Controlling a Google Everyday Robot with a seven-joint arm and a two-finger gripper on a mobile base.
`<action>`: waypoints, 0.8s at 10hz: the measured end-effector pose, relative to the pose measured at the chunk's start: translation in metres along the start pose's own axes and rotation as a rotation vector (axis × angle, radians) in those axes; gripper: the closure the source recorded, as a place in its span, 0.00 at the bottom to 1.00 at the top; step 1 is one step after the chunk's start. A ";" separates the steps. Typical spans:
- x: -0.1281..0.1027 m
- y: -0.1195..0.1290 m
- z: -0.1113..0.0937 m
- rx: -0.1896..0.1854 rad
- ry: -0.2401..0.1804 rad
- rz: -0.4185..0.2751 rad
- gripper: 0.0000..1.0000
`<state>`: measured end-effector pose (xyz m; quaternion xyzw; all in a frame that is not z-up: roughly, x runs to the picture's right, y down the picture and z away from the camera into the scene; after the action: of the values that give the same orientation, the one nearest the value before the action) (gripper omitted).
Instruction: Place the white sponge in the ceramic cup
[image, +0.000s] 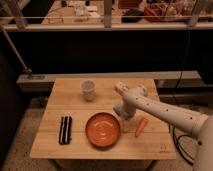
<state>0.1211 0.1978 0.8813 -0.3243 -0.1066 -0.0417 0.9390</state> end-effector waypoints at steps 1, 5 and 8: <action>0.000 0.000 0.000 0.000 0.000 0.000 0.20; 0.000 0.000 0.000 0.001 0.005 0.002 0.21; 0.000 0.000 -0.001 0.001 0.007 0.003 0.33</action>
<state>0.1211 0.1978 0.8806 -0.3239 -0.1027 -0.0412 0.9396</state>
